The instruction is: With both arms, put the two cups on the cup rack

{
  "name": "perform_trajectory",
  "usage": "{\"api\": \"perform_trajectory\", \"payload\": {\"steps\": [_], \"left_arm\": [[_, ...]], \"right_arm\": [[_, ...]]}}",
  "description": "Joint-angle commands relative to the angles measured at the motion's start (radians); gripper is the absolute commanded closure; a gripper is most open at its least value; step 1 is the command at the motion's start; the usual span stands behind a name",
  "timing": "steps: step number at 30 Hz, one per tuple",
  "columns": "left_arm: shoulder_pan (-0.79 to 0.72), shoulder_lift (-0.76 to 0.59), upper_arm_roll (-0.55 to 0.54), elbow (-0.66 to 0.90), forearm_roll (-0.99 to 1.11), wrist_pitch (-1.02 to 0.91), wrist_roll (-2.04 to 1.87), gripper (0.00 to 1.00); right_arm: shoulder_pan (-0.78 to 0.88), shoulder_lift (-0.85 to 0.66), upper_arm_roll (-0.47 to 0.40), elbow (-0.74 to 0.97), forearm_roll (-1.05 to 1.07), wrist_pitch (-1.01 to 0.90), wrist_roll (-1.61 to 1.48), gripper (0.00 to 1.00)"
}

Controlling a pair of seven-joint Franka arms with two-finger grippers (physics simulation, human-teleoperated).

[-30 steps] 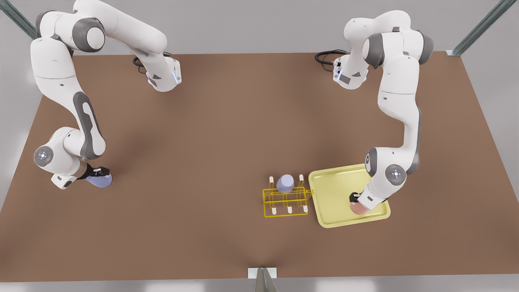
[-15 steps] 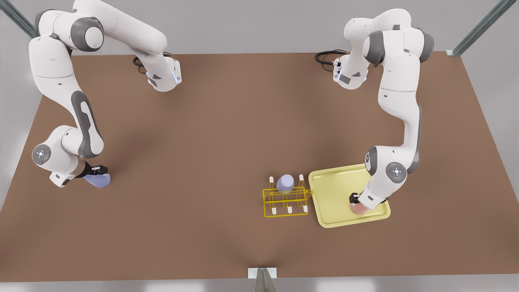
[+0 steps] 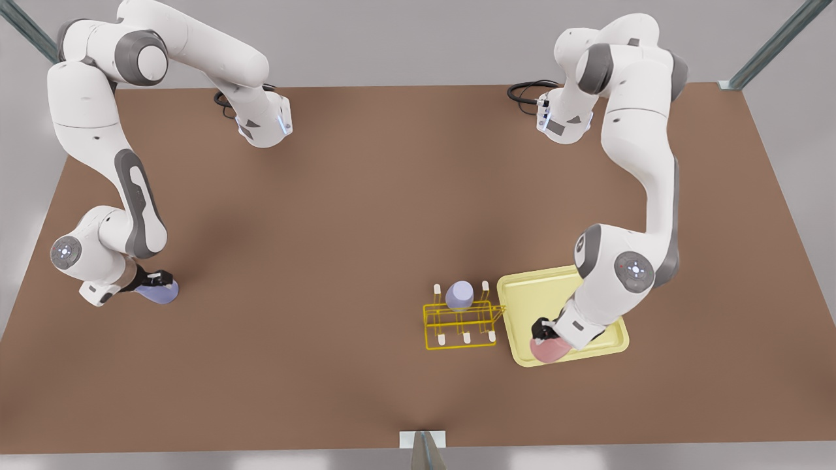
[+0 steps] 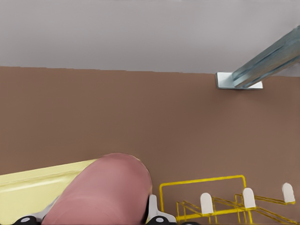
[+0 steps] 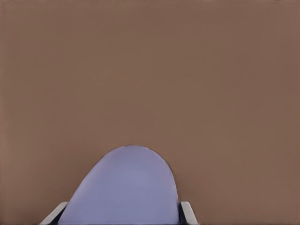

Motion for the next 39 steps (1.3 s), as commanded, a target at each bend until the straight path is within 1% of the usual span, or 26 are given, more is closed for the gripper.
{"api": "perform_trajectory", "payload": {"steps": [1,3,4,7,10,14,16,17,18,19,20,22,23,24,26,27,28,29,30,31,32,34,35,39], "left_arm": [[0.0,0.004,-0.017,0.015,-0.036,-0.053,-0.206,0.17],[0.0,0.065,-0.032,0.107,-0.037,-0.053,-0.207,0.17],[0.0,0.068,-0.035,0.11,-0.07,-0.053,-0.207,0.17],[0.0,0.076,-0.101,0.112,-0.079,-0.055,-0.244,0.17],[-0.015,0.089,-0.109,0.11,-0.076,-0.055,-0.275,0.16],[-0.017,0.119,-0.109,0.109,-0.073,-0.047,-0.273,0.16],[-0.029,0.128,-0.109,0.107,-0.073,-0.046,-0.275,0.14],[-0.033,0.129,-0.109,0.106,-0.073,-0.046,-0.273,0.1],[-0.035,0.129,-0.109,0.106,-0.073,-0.046,-0.275,0.0],[-0.033,0.129,-0.109,0.106,-0.074,-0.047,-0.275,0.0],[-0.033,0.128,-0.109,0.106,-0.074,-0.052,-0.276,0.0],[-0.035,0.125,-0.109,0.106,-0.074,-0.053,-0.278,0.0],[-0.027,0.106,-0.107,0.11,-0.071,-0.108,-0.295,0.0],[-0.017,0.051,-0.09,0.113,-0.048,-0.248,-0.293,0.0],[0.051,-0.067,-0.083,0.176,0.048,-0.628,-0.244,0.0],[0.063,-0.099,-0.081,0.178,0.104,-0.699,-0.184,0.0],[0.08,-0.131,-0.081,0.178,0.125,-0.733,-0.177,0.0],[0.074,-0.183,-0.078,0.14,0.142,-0.724,-0.129,0.0],[0.072,-0.338,-0.069,-0.078,0.17,-0.619,0.018,0.0],[0.065,-0.414,-0.069,-0.21,0.18,-0.527,0.032,0.0],[0.056,-0.389,-0.075,-0.201,0.182,-0.59,0.034,0.0],[0.063,-0.388,-0.075,-0.189,0.173,-0.74,0.038,0.0],[0.072,-0.388,-0.073,-0.189,0.142,-0.751,0.035,0.0],[0.102,-0.386,-0.073,-0.187,0.147,-0.744,0.103,0.0]], "right_arm": [[0.001,-0.004,0.002,0.0,0.003,-0.003,0.008,0.2],[0.001,-0.005,0.002,0.0,0.005,-0.004,0.005,0.21],[0.001,-0.005,0.002,0.002,0.005,-0.004,0.003,0.21],[-0.001,-0.011,0.02,0.002,0.006,-0.018,0.002,0.2],[0.001,-0.022,0.049,0.019,0.014,-0.061,0.0,0.2],[0.002,-0.022,0.14,0.043,0.048,-0.102,-0.001,0.2],[0.002,-0.019,0.206,0.056,0.051,-0.108,0.0,0.2],[0.004,-0.014,0.238,0.071,0.063,-0.115,-0.001,0.2],[0.008,-0.011,0.269,0.089,0.064,-0.128,0.0,0.2],[0.008,0.004,0.31,0.115,0.064,-0.138,0.003,0.2],[0.034,0.01,0.328,0.14,0.064,-0.138,0.006,0.2],[0.102,0.01,0.335,0.177,0.106,-0.138,0.005,0.2],[0.136,0.01,0.335,0.2,0.133,-0.148,0.003,0.2],[0.166,0.012,0.335,0.227,0.141,-0.17,0.002,0.2],[0.232,0.041,0.352,0.279,0.18,-0.17,0.016,0.2],[0.278,0.053,0.352,0.307,0.207,-0.17,0.037,0.2],[0.306,0.068,0.353,0.336,0.233,-0.17,0.039,0.2],[0.335,0.084,0.351,0.373,0.268,-0.17,0.036,0.2],[0.364,0.101,0.353,0.414,0.275,-0.17,0.036,0.2],[0.392,0.116,0.353,0.447,0.331,-0.171,0.036,0.2],[0.413,0.136,0.353,0.485,0.368,-0.171,0.04,0.2],[0.438,0.16,0.353,0.543,0.439,-0.17,0.084,0.21],[0.444,0.173,0.353,0.565,0.472,-0.165,0.121,0.21],[0.482,0.234,0.353,0.658,0.655,-0.145,0.167,0.21]]}}
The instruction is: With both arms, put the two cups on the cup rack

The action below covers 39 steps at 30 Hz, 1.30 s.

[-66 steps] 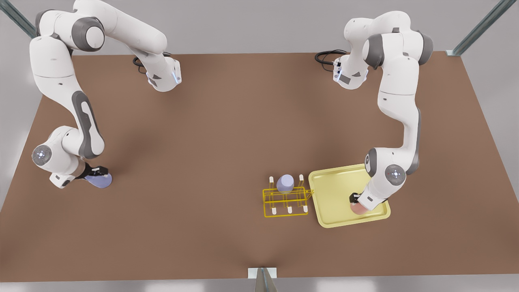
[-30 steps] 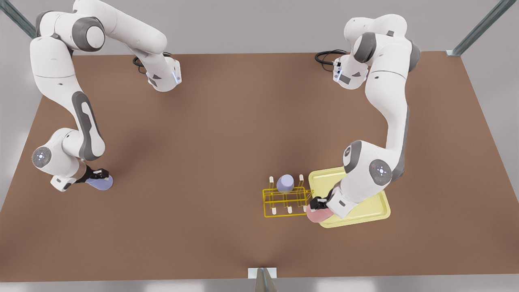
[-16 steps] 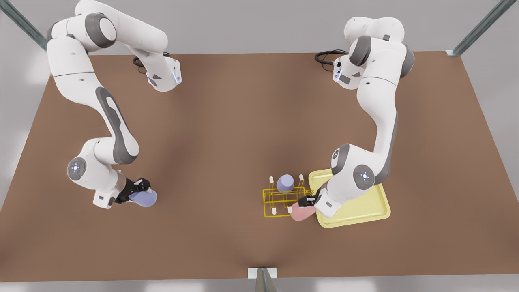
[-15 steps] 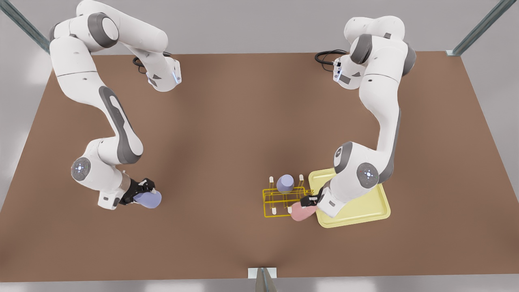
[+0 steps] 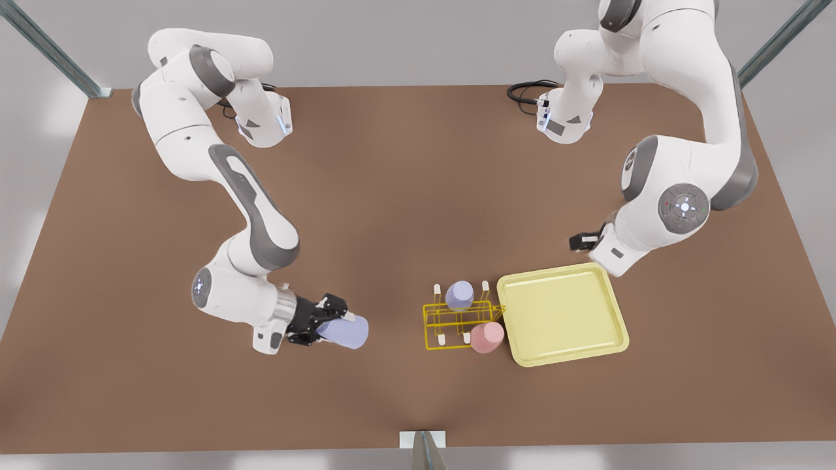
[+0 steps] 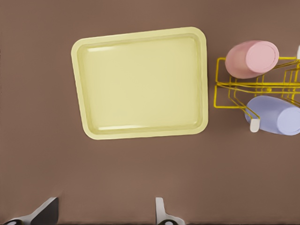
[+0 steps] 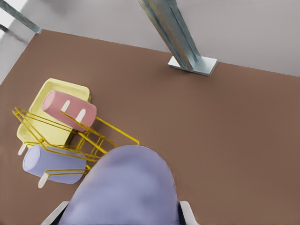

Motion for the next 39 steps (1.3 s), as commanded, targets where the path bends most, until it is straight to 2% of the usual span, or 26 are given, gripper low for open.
{"api": "perform_trajectory", "payload": {"steps": [1,6,8,11,21,28,39], "left_arm": [[0.01,-0.002,0.001,0.0,0.001,-0.077,0.189,0.0],[0.024,0.004,0.001,0.0,0.002,-0.078,0.19,0.0],[0.024,0.004,0.001,0.0,0.002,-0.078,0.19,0.0],[0.024,0.004,-0.001,0.0,0.001,-0.078,0.189,0.0],[0.023,0.013,-0.001,-0.001,0.001,-0.078,0.189,0.0],[0.021,0.015,-0.001,-0.001,0.002,-0.078,0.187,0.0],[0.023,0.03,-0.001,0.0,0.002,-0.078,0.182,0.0]], "right_arm": [[0.015,0.033,0.0,0.05,0.135,0.017,0.143,0.21],[0.079,0.153,-0.001,0.219,0.223,0.072,0.204,0.22],[0.096,0.204,0.037,0.271,0.226,0.117,0.244,0.22],[0.144,0.262,0.043,0.348,0.224,0.163,0.258,0.22],[0.23,0.391,0.056,0.512,0.224,0.204,0.252,0.23],[0.233,0.331,0.053,0.46,0.229,0.134,0.313,0.22],[0.248,0.336,0.046,0.439,0.201,0.065,0.297,0.22]]}}
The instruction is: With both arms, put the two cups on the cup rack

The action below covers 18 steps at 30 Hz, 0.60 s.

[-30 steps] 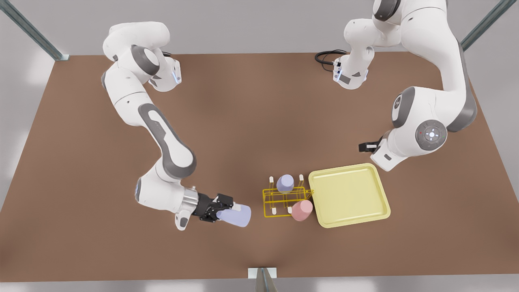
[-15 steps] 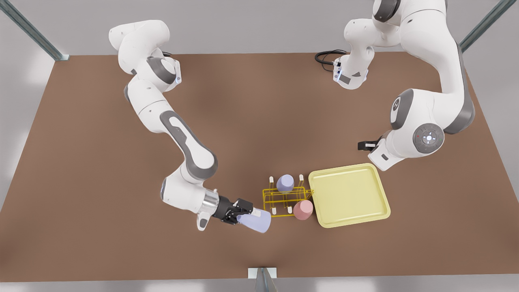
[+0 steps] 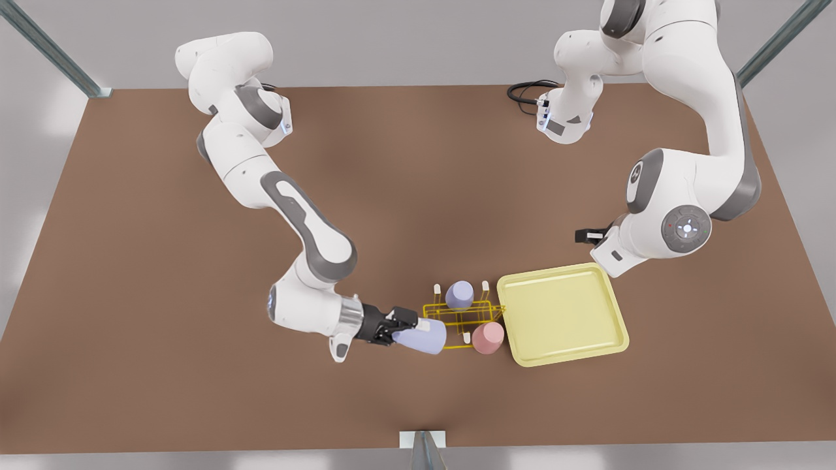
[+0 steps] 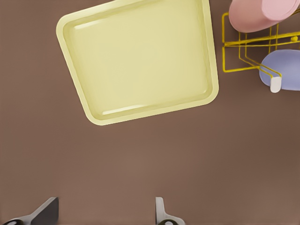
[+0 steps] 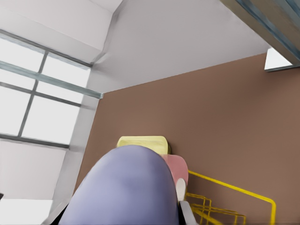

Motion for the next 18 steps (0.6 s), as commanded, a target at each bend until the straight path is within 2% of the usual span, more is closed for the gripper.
{"api": "perform_trajectory", "payload": {"steps": [1,8,10,18], "left_arm": [[0.0,-0.001,0.0,0.001,0.001,-0.001,0.018,0.0],[0.001,0.005,0.0,0.001,0.001,-0.001,0.018,0.0],[0.001,0.007,0.0,-0.001,0.001,-0.001,0.016,0.0],[0.0,0.013,0.0,-0.001,-0.001,-0.007,0.013,0.0]], "right_arm": [[0.004,-0.001,-0.004,0.001,-0.013,-0.021,0.068,0.22],[0.01,-0.001,-0.039,0.001,-0.021,-0.024,0.068,0.22],[0.051,0.019,-0.079,0.011,-0.03,-0.012,0.071,0.22],[0.071,0.042,-0.102,0.019,-0.03,0.002,0.073,0.22]]}}
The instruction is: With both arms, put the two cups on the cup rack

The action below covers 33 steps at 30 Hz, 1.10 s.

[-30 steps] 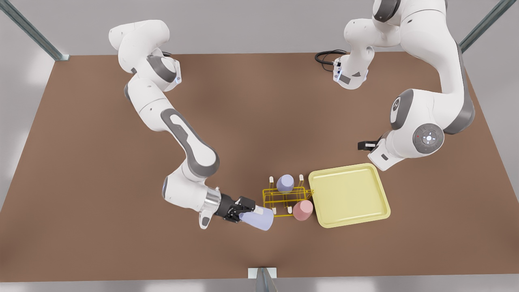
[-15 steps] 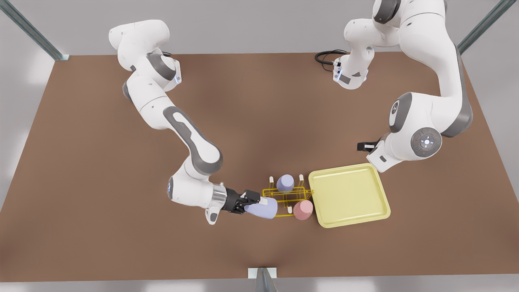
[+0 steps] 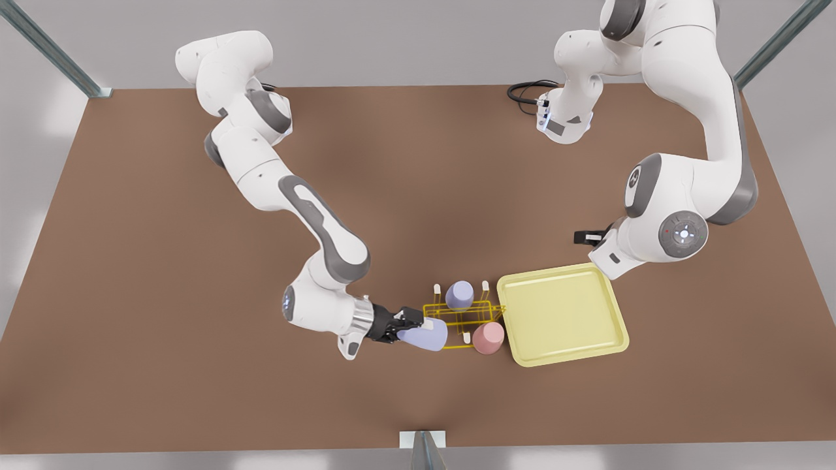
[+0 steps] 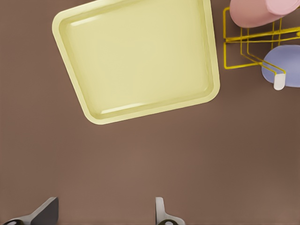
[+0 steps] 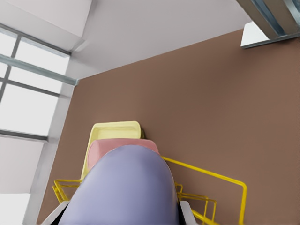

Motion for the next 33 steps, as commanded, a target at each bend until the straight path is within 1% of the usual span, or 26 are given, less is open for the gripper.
{"api": "perform_trajectory", "payload": {"steps": [1,5,6,7,15,18,19,20,21,22,23,24,25,26,27,28,29,30,31,33], "left_arm": [[-0.001,-0.002,0.0,0.0,0.0,-0.005,0.003,0.0],[-0.001,0.0,0.0,0.0,0.0,-0.003,-0.003,0.0],[-0.001,-0.002,0.0,0.0,0.0,-0.005,-0.003,0.0],[-0.002,0.0,0.0,0.0,0.0,-0.003,-0.003,0.0],[-0.004,-0.002,0.0,0.002,0.001,-0.012,-0.018,0.0],[0.001,-0.003,0.0,0.02,-0.003,-0.015,-0.008,0.0],[-0.001,-0.005,-0.002,0.039,-0.005,-0.018,-0.006,0.0],[0.001,-0.012,-0.002,0.057,-0.022,-0.038,0.002,0.0],[0.001,-0.034,-0.003,0.074,-0.022,-0.054,0.176,0.0],[0.001,-0.034,-0.005,0.071,-0.019,-0.051,0.258,0.0],[-0.005,-0.031,-0.006,0.069,-0.008,-0.051,0.256,0.0],[-0.004,-0.029,-0.006,0.071,-0.014,-0.052,0.259,0.0],[-0.005,-0.031,-0.006,0.072,-0.017,-0.052,0.261,0.0],[-0.005,-0.029,-0.006,0.074,-0.02,-0.052,0.264,0.0],[-0.008,-0.029,-0.006,0.089,-0.02,-0.052,0.262,0.0],[-0.004,-0.026,-0.005,0.095,-0.019,-0.054,0.266,0.0],[-0.004,-0.026,-0.005,0.095,-0.017,-0.052,0.261,0.0],[-0.004,-0.025,-0.005,0.095,-0.019,-0.052,0.258,0.0],[-0.004,-0.025,-0.005,0.095,-0.017,-0.052,0.256,0.0],[-0.005,-0.022,-0.005,0.095,-0.014,-0.052,0.255,0.0]], "right_arm": [[0.007,0.003,-0.005,0.004,-0.008,0.009,0.043,0.22],[0.007,0.004,-0.003,0.004,-0.006,0.018,0.04,0.22],[0.007,0.004,-0.003,0.004,-0.006,0.018,0.04,0.04],[0.006,0.003,-0.003,0.004,-0.005,0.017,0.038,0.0],[0.001,-0.006,0.011,0.024,0.024,-0.006,0.036,0.0],[-0.048,-0.052,0.011,0.03,0.044,-0.11,0.044,0.0],[-0.086,-0.098,0.006,0.027,0.044,-0.195,0.059,0.0],[-0.146,-0.183,-0.034,0.013,0.003,-0.374,0.127,0.0],[-0.163,-0.288,-0.202,0.013,-0.127,-0.684,0.201,0.0],[-0.142,-0.367,-0.318,-0.007,-0.412,-0.891,0.228,0.0],[-0.154,-0.439,-0.321,-0.074,-0.825,-1.003,0.196,0.0],[-0.171,-0.457,-0.328,-0.096,-1.048,-1.031,0.092,0.0],[-0.234,-0.493,-0.332,-0.09,-1.016,-1.035,0.007,0.0],[-0.278,-0.582,-0.336,-0.096,-0.901,-1.04,-0.031,0.0],[-0.277,-0.678,-0.33,-0.1,-0.852,-1.093,-0.037,0.0],[-0.274,-0.859,-0.328,-0.25,-0.852,-1.123,-0.023,0.0],[-0.274,-0.977,-0.328,-0.367,-0.844,-1.124,0.039,0.0],[-0.274,-1.056,-0.328,-0.447,-0.842,-1.124,0.046,0.0],[-0.274,-1.108,-0.327,-0.521,-0.841,-1.121,0.058,0.0],[-0.289,-1.137,-0.328,-0.623,-0.775,-1.071,0.067,0.0]]}}
